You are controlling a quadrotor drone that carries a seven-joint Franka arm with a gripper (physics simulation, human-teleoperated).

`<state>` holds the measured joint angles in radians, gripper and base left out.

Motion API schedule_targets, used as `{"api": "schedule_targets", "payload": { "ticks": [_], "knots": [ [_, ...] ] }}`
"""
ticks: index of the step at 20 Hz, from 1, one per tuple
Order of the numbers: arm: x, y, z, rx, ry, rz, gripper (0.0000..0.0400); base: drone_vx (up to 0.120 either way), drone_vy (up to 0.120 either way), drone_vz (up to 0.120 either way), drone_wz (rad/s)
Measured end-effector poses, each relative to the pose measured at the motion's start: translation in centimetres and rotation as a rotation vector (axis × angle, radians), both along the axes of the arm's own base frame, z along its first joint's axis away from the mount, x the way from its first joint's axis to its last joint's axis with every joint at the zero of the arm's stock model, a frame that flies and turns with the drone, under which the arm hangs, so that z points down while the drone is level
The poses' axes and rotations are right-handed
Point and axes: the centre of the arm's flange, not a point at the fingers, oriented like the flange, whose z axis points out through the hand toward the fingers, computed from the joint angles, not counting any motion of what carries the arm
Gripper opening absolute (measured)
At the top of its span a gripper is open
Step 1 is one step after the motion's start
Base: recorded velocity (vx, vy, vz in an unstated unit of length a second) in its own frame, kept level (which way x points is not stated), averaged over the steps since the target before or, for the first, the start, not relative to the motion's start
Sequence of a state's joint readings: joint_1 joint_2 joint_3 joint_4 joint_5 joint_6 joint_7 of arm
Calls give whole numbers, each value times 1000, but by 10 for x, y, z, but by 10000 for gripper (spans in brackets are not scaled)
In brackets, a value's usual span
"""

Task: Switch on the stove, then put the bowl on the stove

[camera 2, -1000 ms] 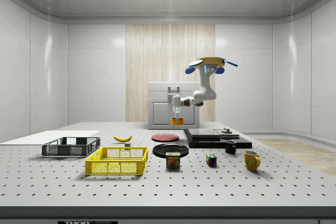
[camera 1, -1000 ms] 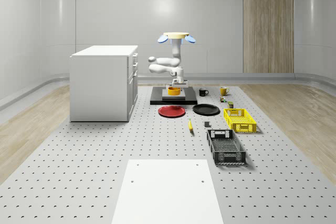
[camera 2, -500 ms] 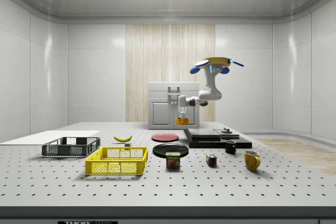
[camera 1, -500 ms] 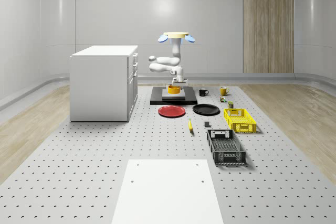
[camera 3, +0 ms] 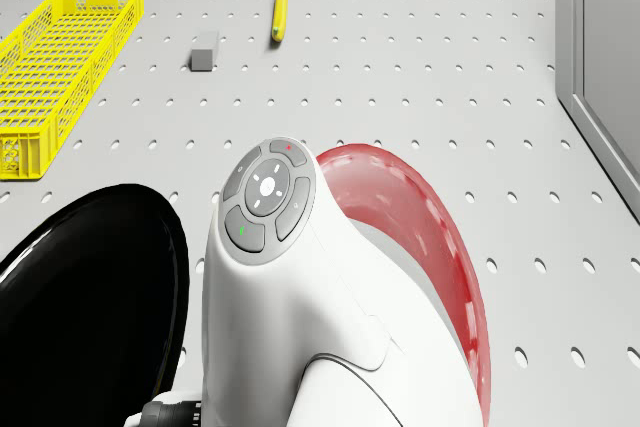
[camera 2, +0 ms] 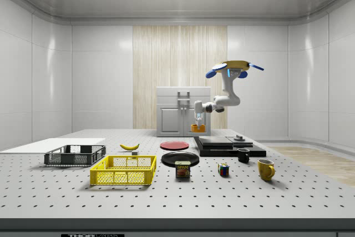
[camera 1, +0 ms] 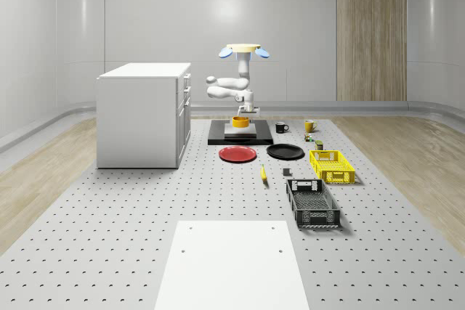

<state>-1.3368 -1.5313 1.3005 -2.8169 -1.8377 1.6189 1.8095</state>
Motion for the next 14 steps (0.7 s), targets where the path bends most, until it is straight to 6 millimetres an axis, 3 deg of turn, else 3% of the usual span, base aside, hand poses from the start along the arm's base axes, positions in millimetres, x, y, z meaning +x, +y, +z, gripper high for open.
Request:
{"api": "schedule_targets", "payload": {
  "ticks": [14],
  "knots": [
    [0,0,0,0,0,0,100,-120,0,0,0]
  ]
}}
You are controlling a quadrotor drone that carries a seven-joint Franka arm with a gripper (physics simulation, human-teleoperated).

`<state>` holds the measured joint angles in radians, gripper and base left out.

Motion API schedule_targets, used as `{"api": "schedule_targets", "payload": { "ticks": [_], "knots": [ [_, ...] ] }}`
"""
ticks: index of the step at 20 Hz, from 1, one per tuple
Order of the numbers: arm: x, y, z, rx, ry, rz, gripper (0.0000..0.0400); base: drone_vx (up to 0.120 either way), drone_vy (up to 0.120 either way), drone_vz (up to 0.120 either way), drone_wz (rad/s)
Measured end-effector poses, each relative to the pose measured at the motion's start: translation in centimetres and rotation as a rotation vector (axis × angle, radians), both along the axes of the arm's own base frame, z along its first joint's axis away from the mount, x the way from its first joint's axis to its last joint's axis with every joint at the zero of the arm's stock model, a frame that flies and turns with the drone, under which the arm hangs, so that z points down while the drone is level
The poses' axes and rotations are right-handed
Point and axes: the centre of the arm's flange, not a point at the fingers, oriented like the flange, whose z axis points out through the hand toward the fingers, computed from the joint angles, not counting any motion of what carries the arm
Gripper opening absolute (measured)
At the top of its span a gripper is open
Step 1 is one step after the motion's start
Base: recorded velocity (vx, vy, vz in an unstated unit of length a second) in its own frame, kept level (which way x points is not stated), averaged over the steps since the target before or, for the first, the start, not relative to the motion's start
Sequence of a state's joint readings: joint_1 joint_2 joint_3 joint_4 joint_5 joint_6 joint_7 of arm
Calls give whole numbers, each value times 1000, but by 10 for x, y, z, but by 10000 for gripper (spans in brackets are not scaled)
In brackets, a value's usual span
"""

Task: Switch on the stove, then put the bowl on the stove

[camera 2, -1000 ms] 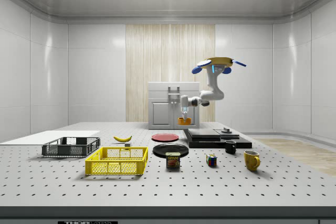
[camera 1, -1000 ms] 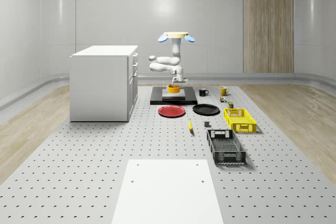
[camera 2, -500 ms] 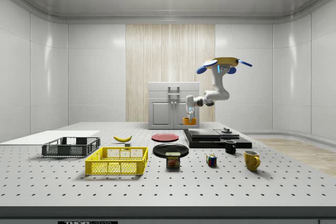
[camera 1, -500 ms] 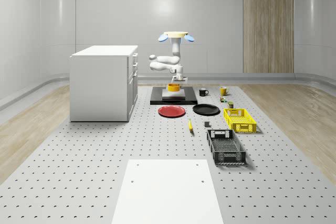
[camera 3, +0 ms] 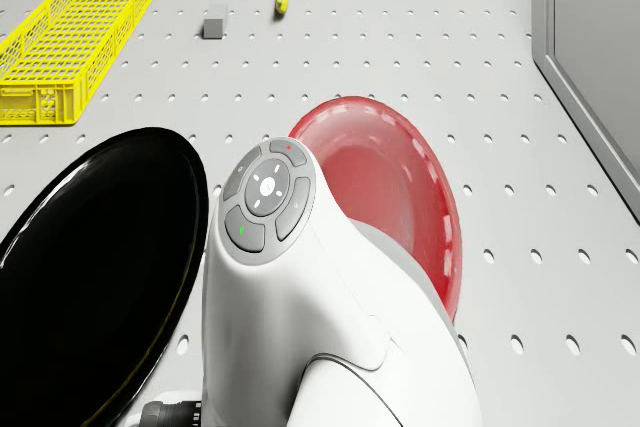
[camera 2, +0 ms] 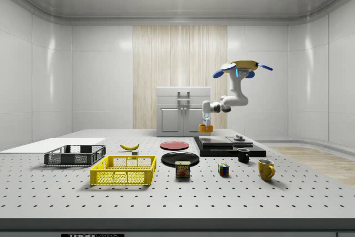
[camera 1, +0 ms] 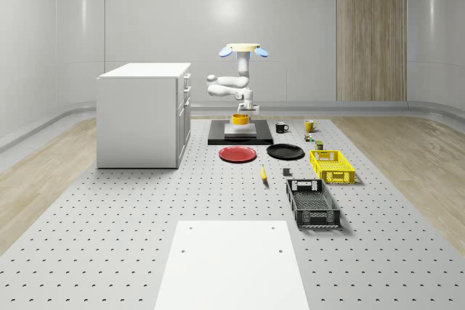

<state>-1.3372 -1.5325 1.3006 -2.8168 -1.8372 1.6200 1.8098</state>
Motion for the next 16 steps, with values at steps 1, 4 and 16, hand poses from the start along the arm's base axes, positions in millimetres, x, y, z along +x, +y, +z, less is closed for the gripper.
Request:
{"api": "schedule_targets", "payload": {
  "ticks": [1,4,16],
  "knots": [
    [0,0,0,0,0,0,100,-120,0,0,0],
    [0,0,0,0,0,0,100,-107,0,-27,0],
    [0,0,10,0,0,0,100,-20,0,-47,0]
  ]
}}
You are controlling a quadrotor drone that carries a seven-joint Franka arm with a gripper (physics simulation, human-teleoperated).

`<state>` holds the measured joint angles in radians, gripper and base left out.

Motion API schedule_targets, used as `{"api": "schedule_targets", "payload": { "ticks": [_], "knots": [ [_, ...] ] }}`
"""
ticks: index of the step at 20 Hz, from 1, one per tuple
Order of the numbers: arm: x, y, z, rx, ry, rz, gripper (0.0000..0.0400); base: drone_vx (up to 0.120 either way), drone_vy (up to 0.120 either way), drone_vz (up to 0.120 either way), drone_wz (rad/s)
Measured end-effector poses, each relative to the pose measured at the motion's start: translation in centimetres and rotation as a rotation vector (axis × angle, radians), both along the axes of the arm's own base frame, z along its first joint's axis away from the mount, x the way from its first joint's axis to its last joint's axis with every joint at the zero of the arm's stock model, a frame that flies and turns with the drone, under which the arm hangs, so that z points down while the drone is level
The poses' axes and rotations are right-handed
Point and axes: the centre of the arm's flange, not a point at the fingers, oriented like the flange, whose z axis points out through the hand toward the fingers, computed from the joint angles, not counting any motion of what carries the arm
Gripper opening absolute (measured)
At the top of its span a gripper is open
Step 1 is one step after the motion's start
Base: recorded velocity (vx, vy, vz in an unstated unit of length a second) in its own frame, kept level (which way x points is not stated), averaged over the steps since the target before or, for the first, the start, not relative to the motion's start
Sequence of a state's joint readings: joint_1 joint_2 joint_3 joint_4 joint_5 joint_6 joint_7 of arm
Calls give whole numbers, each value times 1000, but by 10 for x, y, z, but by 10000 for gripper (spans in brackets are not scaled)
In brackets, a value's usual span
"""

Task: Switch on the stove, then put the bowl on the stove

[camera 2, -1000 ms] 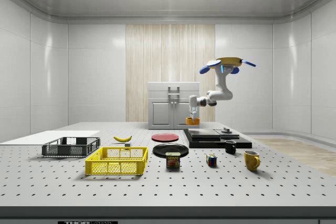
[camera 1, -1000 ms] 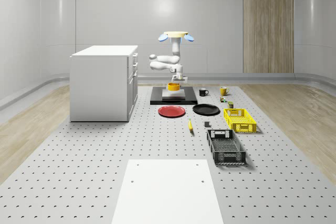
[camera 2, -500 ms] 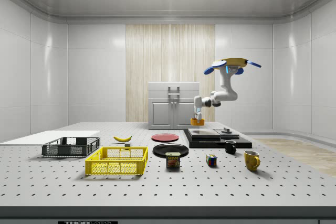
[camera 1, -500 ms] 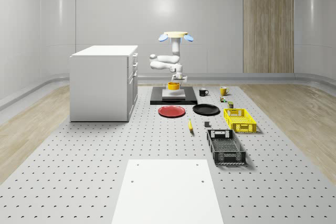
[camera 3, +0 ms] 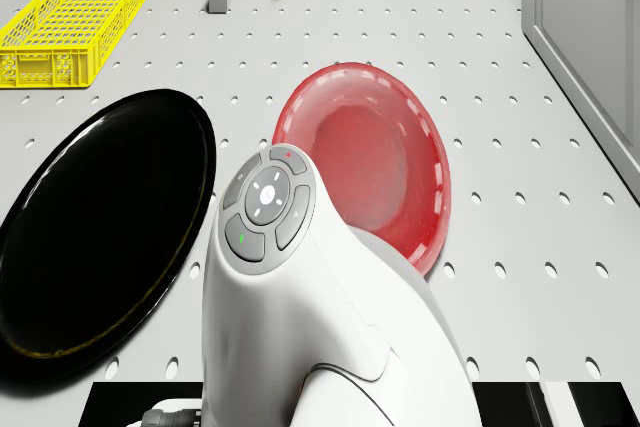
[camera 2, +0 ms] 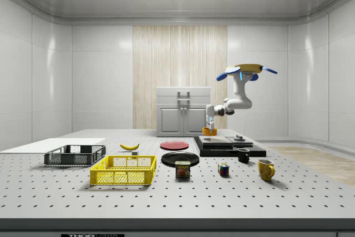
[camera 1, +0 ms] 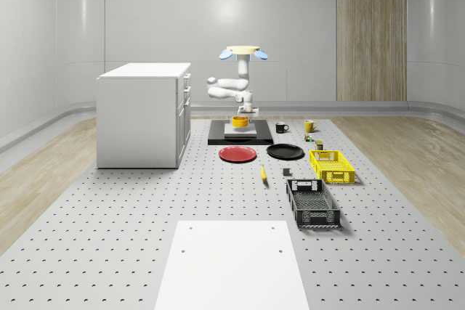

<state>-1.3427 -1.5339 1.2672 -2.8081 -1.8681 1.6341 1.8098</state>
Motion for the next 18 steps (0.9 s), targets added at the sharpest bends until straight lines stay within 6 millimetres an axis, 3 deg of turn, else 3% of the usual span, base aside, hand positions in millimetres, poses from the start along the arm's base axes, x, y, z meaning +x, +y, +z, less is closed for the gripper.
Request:
{"api": "schedule_targets", "payload": {
  "ticks": [8,9,11,13,18],
  "knots": [
    [0,0,21,0,0,0,100,0,0,0,0],
    [0,0,23,0,0,0,124,0,0,0,0],
    [0,0,26,0,0,0,232,0,0,0,0],
    [0,0,26,0,0,0,298,0,0,0,0],
    [0,0,12,0,0,0,371,0,0,0,0]
  ]
}}
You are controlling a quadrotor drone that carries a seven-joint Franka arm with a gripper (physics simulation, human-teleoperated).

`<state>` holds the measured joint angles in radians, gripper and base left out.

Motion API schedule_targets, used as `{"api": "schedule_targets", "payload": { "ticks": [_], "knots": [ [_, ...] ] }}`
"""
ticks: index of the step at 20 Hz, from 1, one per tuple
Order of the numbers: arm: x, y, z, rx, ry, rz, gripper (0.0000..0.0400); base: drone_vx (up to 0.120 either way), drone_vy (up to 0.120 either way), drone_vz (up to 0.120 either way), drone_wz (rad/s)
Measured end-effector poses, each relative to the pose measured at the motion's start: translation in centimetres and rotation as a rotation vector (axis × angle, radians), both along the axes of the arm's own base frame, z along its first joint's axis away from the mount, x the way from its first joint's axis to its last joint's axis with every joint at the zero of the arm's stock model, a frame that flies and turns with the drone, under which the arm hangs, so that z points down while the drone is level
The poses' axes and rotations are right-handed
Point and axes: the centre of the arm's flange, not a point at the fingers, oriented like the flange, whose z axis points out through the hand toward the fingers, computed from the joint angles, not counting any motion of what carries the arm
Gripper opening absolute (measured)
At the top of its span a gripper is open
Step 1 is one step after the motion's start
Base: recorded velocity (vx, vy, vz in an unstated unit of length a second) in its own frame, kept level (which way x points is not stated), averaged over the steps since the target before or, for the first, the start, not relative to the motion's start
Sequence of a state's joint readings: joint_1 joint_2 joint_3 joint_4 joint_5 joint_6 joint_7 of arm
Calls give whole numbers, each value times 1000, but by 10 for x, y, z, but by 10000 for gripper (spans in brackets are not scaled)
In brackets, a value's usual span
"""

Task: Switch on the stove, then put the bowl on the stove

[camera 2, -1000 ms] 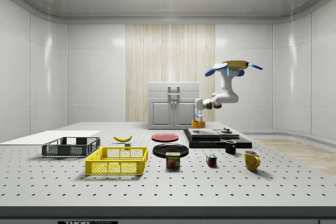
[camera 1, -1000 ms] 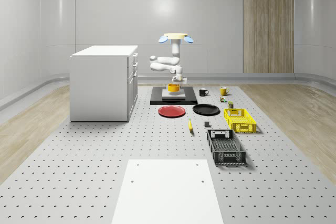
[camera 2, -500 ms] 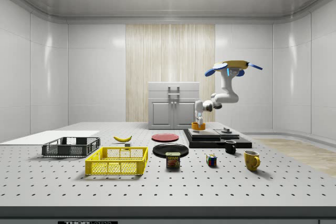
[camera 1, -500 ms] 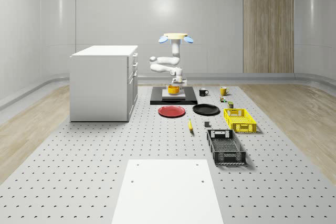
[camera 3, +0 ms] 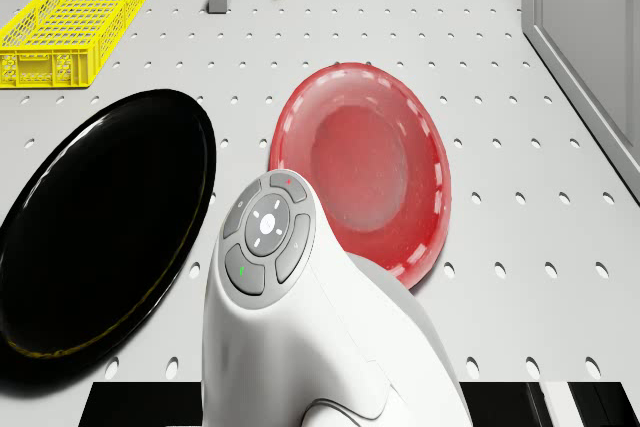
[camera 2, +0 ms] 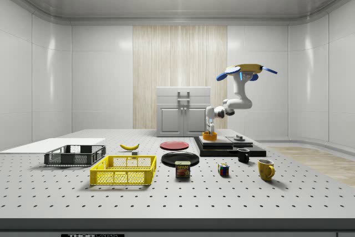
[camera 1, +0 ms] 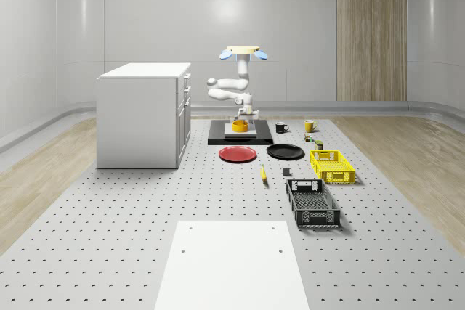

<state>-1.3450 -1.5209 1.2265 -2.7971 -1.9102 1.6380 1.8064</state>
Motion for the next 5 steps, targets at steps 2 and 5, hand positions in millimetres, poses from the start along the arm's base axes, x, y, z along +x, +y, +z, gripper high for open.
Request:
{"api": "schedule_targets", "payload": {
  "ticks": [2,5],
  "knots": [
    [0,0,-5,0,0,0,382,0,0,0,0],
    [0,0,-8,0,0,0,390,0,0,0,0]
  ]
}}
